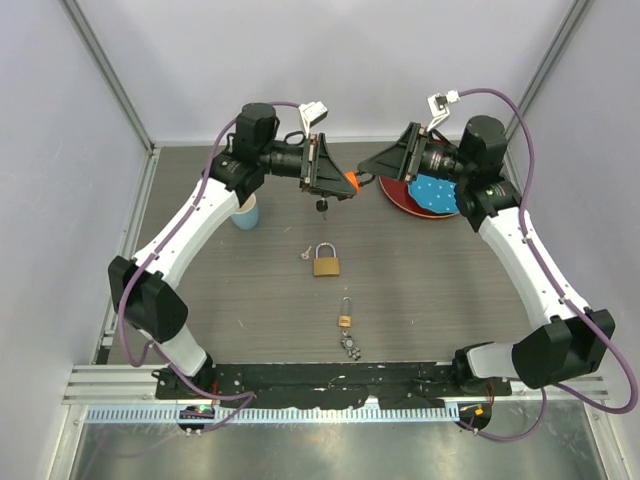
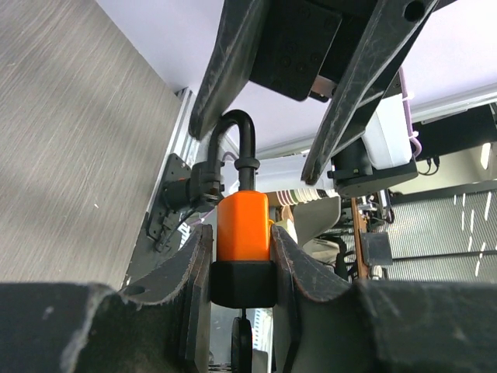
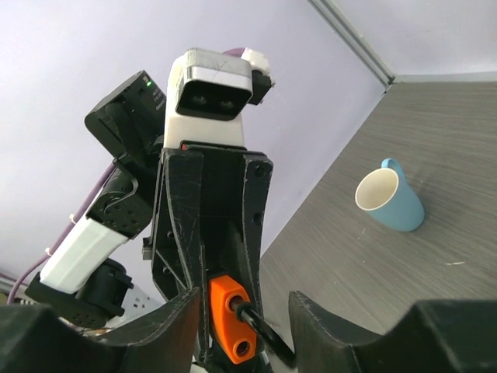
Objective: Lock with the key
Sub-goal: Lock the lock.
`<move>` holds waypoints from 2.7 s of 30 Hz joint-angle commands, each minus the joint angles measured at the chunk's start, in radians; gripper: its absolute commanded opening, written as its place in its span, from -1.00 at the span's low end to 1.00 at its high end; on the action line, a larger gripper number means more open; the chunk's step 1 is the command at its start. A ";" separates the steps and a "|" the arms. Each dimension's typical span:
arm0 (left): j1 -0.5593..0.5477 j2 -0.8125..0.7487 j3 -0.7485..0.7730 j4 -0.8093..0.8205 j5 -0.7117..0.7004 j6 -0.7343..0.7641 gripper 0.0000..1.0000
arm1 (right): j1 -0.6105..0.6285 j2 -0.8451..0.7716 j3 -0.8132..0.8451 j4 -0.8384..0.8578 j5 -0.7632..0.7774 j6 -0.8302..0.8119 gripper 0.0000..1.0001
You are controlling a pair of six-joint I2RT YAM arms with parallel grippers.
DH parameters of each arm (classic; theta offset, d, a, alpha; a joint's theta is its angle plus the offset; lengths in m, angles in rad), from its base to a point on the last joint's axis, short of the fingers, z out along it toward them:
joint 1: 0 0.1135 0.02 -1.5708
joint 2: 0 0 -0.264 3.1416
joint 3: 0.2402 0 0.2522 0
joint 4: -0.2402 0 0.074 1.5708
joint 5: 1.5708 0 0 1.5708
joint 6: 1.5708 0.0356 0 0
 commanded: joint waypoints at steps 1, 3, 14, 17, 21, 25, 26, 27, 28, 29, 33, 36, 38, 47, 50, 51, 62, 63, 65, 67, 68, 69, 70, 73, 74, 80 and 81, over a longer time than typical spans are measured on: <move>-0.006 -0.055 0.003 0.098 0.022 -0.029 -1.00 | 0.016 -0.060 -0.016 0.046 -0.039 -0.003 0.02; -0.004 -0.058 -0.002 0.099 0.019 -0.029 -1.00 | 0.016 -0.068 -0.028 0.045 -0.040 -0.003 -0.15; -0.004 -0.070 -0.034 0.217 -0.050 -0.104 -1.00 | 0.016 -0.132 -0.092 0.029 0.012 -0.006 -0.97; -0.002 -0.082 -0.066 0.282 -0.096 -0.158 -1.00 | 0.017 -0.169 -0.132 0.031 0.049 0.003 -0.97; -0.001 -0.101 -0.097 0.349 -0.135 -0.187 -0.95 | 0.016 -0.212 -0.192 0.052 0.095 0.031 -0.97; 0.004 -0.117 -0.111 0.369 -0.165 -0.192 -0.94 | 0.016 -0.235 -0.215 0.060 0.110 0.045 -0.97; 0.007 -0.125 -0.121 0.374 -0.174 -0.193 -0.93 | 0.017 -0.238 -0.221 0.063 0.113 0.046 -0.97; 0.008 -0.127 -0.127 0.386 -0.188 -0.204 -0.92 | 0.016 -0.242 -0.223 0.064 0.115 0.049 -0.97; 0.011 -0.134 -0.132 0.409 -0.193 -0.211 -0.92 | 0.017 -0.244 -0.226 0.064 0.116 0.050 -0.97; 0.014 -0.137 -0.138 0.429 -0.199 -0.224 -0.92 | 0.016 -0.247 -0.230 0.063 0.121 0.050 -0.97; 0.022 -0.147 -0.181 0.524 -0.230 -0.288 -0.88 | 0.017 -0.255 -0.247 0.074 0.130 0.063 -0.97; 0.027 -0.153 -0.207 0.618 -0.268 -0.343 -0.86 | 0.016 -0.265 -0.257 0.080 0.144 0.071 -0.97; 0.027 -0.150 -0.221 0.676 -0.279 -0.382 -1.00 | 0.016 -0.264 -0.257 0.077 0.149 0.069 -0.97; 0.030 -0.102 -0.152 0.604 -0.199 -0.360 -1.00 | 0.014 -0.230 -0.206 0.058 0.167 0.063 -0.51; 0.037 -0.098 -0.137 0.534 -0.144 -0.321 -1.00 | 0.006 -0.210 -0.165 0.040 0.182 0.045 -0.03; 0.042 -0.099 -0.135 0.509 -0.133 -0.281 -1.00 | 0.005 -0.200 -0.154 0.031 0.190 0.040 0.06; 0.079 -0.111 -0.048 0.320 -0.029 -0.190 -1.00 | -0.026 -0.160 -0.065 0.017 0.143 0.008 0.27; 0.079 -0.110 -0.045 0.319 -0.023 -0.192 -1.00 | -0.027 -0.157 -0.062 0.018 0.132 0.007 0.25; 0.079 -0.110 -0.034 0.328 -0.014 -0.204 -1.00 | -0.026 -0.140 -0.054 0.052 0.098 0.011 0.22; 0.079 -0.104 -0.038 0.371 0.002 -0.237 -1.00 | -0.024 -0.126 -0.053 0.081 0.074 0.028 0.12; 0.079 -0.101 -0.042 0.394 0.011 -0.274 -1.00 | -0.026 -0.117 -0.053 0.089 0.061 0.039 0.10; 0.079 -0.101 -0.046 0.433 0.010 -0.288 -1.00 | -0.024 -0.114 -0.051 0.103 0.057 0.046 0.06; 0.080 -0.101 -0.051 0.446 0.010 -0.297 -1.00 | -0.024 -0.111 -0.051 0.113 0.050 0.053 0.04; 0.077 -0.096 -0.051 0.472 0.010 -0.319 -1.00 | -0.024 -0.098 -0.051 0.175 0.026 0.103 -0.01; 0.077 -0.093 -0.051 0.477 0.006 -0.325 -1.00 | -0.021 -0.097 -0.053 0.192 0.018 0.131 -0.02; 0.077 -0.087 -0.055 0.497 -0.001 -0.336 -1.00 | -0.014 -0.095 -0.053 0.252 -0.016 0.174 -0.07; 0.077 -0.085 -0.055 0.498 -0.004 -0.339 -1.00 | -0.009 -0.095 -0.051 0.250 -0.019 0.175 -0.07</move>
